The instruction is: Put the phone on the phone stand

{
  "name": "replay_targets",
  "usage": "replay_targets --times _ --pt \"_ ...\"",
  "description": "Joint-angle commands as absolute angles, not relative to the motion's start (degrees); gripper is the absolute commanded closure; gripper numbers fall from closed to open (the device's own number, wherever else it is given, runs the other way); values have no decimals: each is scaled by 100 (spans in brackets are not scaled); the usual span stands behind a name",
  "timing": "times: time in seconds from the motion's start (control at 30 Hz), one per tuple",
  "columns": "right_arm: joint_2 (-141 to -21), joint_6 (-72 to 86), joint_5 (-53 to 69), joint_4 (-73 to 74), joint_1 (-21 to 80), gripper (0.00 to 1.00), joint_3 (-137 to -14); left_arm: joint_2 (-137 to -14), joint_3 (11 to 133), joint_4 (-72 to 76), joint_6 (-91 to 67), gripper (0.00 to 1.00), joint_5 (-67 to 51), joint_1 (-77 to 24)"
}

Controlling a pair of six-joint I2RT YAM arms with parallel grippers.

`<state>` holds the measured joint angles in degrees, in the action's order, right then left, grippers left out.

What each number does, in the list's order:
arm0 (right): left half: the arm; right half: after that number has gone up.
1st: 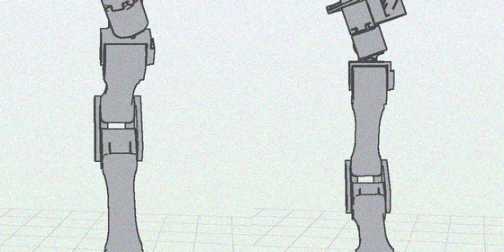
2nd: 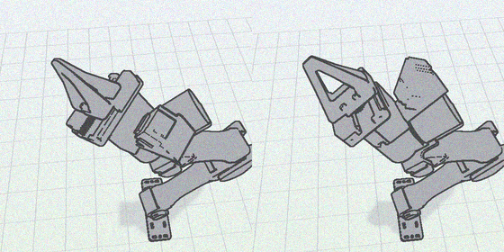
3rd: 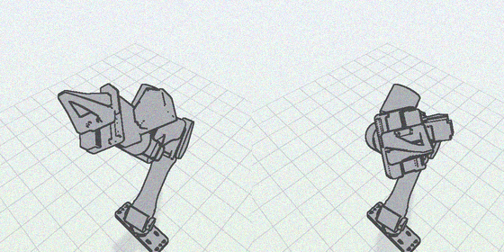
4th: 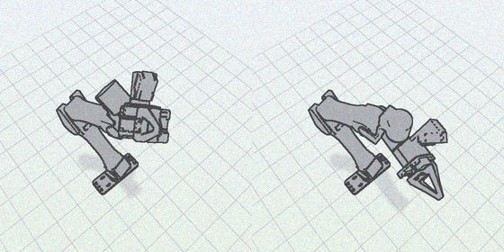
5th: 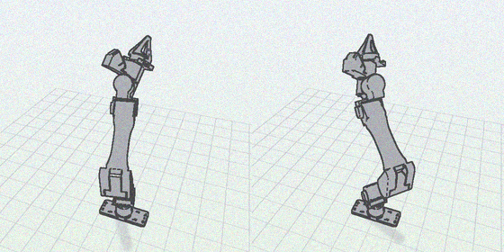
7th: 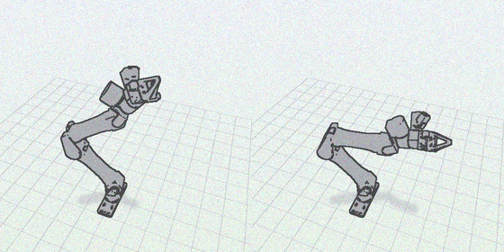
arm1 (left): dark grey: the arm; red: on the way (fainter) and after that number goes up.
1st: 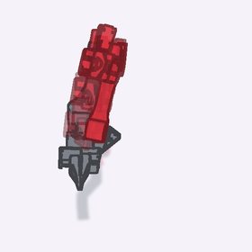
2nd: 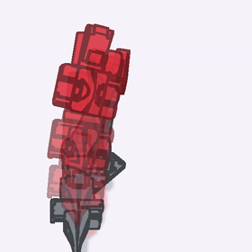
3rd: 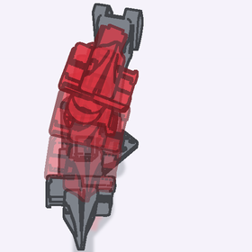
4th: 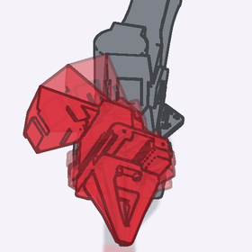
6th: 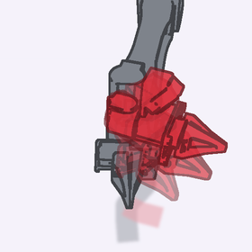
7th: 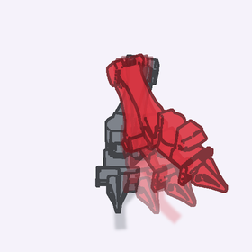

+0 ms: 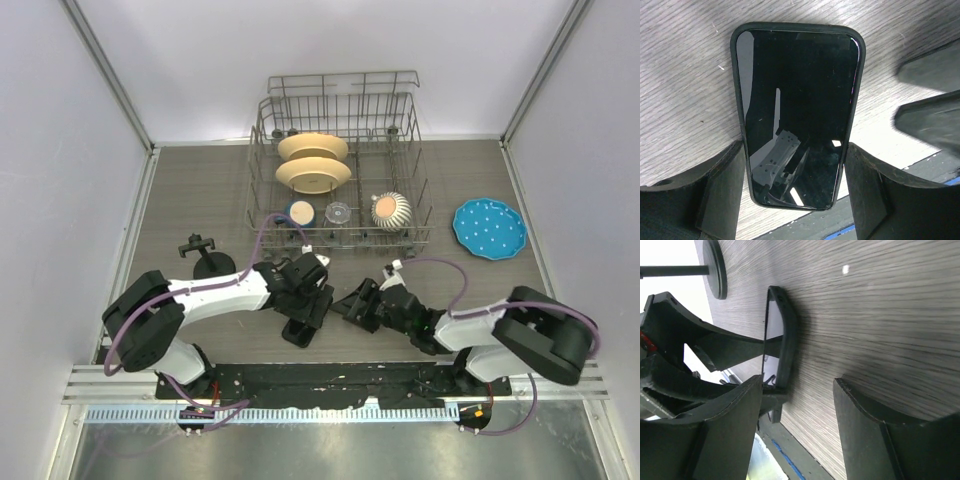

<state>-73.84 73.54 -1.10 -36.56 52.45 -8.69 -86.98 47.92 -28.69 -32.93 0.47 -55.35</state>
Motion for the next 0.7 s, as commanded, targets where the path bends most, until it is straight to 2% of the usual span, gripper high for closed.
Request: replay_targets --times 0.0,0.1,0.2,0.3,0.37,0.4,0.43,0.47,0.5,0.57,0.6,0.67 --pt "-8199 7769 -632 -4719 5651 37 -1344 -8623 4465 -1855 -3893 100 -870 -5581" --pt "-8893 7918 -712 -5132 5783 42 -1555 -8473 4342 -1732 -3964 100 -923 -5581" --pt "-9508 7972 -545 -5650 5792 53 -1749 -8271 4237 -1670 -4016 100 -984 -5581" --pt "-9747 7911 -439 -5968 5792 71 -1828 -8025 4157 -1679 -4034 100 -1072 -5581" --pt "-9598 7779 -466 -5889 5801 79 -1811 -7727 4113 -1696 -4060 100 -1125 -5581" --pt "-9502 7569 -475 -5732 5801 86 -1802 -7604 4105 -1748 -4069 96 -1125 -5581" --pt "-9353 7446 -501 -5626 5801 91 -1767 -7350 4113 -1784 -4078 90 -1125 -5581" --pt "-8995 7288 -571 -5494 5801 96 -1749 -7174 4131 -1836 -4078 79 -1125 -5581" --pt "-8722 6895 -606 -5102 5801 99 -1740 -7007 4140 -1933 -4069 55 -1125 -5581" --pt "-7907 6401 -694 -4190 5801 99 -1810 -6392 4218 -2074 -4008 27 -1081 -5581" --pt "-7623 6164 -712 -3879 5801 99 -1854 -6172 4297 -2231 -3982 10 -1011 -5581" --pt "-6756 5460 -755 -3108 5801 99 -1933 -5471 4446 -2451 -3877 1 -775 -5581"
